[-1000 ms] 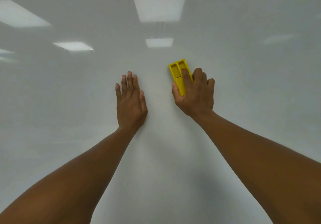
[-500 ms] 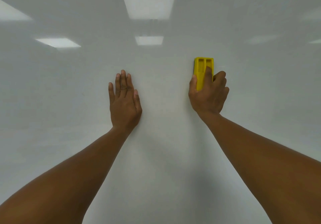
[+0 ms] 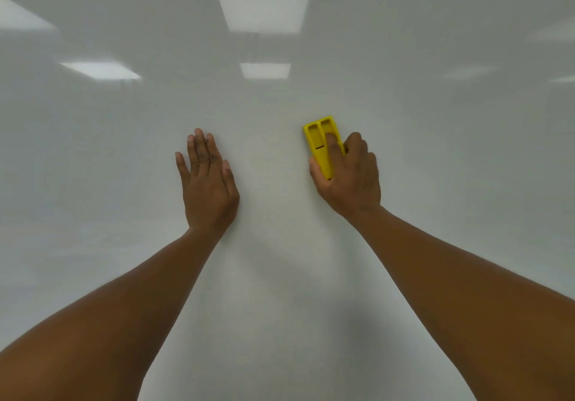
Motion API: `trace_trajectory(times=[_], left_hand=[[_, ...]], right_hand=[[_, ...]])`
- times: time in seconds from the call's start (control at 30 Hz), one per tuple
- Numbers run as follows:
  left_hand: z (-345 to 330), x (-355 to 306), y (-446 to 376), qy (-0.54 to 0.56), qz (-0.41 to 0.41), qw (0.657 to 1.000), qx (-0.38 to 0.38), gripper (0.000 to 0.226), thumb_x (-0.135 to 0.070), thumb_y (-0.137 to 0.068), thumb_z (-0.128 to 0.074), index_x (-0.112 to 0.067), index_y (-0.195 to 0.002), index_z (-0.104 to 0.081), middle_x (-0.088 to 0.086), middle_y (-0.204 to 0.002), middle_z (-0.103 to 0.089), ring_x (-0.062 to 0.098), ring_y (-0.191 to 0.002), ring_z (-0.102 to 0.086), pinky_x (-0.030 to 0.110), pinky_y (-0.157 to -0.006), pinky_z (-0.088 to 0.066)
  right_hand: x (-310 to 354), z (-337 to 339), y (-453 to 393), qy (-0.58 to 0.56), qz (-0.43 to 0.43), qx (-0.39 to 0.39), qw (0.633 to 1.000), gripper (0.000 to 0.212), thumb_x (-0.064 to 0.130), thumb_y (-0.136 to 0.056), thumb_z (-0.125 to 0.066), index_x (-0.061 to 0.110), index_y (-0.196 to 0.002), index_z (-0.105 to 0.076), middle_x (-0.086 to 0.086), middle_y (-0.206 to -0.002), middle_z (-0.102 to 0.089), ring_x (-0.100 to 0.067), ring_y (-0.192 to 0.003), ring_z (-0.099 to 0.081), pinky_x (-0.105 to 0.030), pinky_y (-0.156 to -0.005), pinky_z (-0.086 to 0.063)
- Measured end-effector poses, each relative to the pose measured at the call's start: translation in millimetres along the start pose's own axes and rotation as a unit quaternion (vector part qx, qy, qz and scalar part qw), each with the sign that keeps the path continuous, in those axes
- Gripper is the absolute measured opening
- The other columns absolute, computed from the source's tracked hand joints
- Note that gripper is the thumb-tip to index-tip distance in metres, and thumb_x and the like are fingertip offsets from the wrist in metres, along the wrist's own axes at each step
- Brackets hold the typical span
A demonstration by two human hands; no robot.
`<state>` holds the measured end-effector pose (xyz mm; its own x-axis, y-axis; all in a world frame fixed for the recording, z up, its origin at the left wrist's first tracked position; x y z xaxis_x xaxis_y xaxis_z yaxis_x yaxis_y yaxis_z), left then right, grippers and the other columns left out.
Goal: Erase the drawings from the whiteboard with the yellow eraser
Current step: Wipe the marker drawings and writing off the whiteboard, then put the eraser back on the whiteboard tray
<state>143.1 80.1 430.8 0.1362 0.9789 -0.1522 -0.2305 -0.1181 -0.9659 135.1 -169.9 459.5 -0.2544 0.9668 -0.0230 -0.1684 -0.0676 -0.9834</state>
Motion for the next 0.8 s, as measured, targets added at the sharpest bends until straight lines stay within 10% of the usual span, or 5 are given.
trace_trajectory(times=[0.37, 0.6, 0.8], left_hand=[[15, -68, 24, 0.169, -0.132, 0.975, 0.053, 0.057, -0.018, -0.103, -0.045, -0.005, -0.155, -0.027, 0.007, -0.162, -0.029, 0.018, -0.151, -0.024, 0.034, -0.123, -0.021], [26, -88, 52, 0.191, -0.225, 0.945, 0.141, 0.040, -0.043, -0.099, -0.048, -0.025, -0.130, -0.065, -0.011, -0.124, -0.068, 0.007, -0.110, -0.065, 0.026, -0.085, -0.054], [17, -80, 92, 0.174, -0.248, 0.924, 0.234, 0.053, -0.064, -0.089, -0.054, -0.025, -0.122, -0.069, -0.012, -0.112, -0.069, 0.007, -0.099, -0.066, 0.022, -0.075, -0.052]], right_hand=[[-9, 10, 42, -0.040, 0.312, 0.126, 0.941, 0.051, 0.047, -0.084, -0.061, 0.020, -0.127, -0.058, -0.010, -0.100, -0.052, -0.027, -0.082, -0.050, -0.034, -0.065, -0.037], [-12, 13, 89, -0.108, 0.335, 0.201, 0.914, 0.050, 0.046, -0.081, -0.066, 0.021, -0.124, -0.060, -0.005, -0.094, -0.051, -0.020, -0.077, -0.047, -0.029, -0.064, -0.034], [-12, 12, 119, -0.146, 0.347, 0.251, 0.892, 0.040, 0.045, -0.077, -0.071, 0.020, -0.108, -0.065, -0.007, -0.092, -0.054, -0.022, -0.073, -0.049, -0.027, -0.063, -0.032]])
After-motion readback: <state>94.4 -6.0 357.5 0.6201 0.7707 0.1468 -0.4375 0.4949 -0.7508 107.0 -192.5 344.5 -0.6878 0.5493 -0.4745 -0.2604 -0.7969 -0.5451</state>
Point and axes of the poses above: each hand's wrist, its own y-axis away from the middle knuckle, its own z-axis out of the back of the hand, x = y × z, the point moved 3 cm from there along -y, towards the middle knuckle
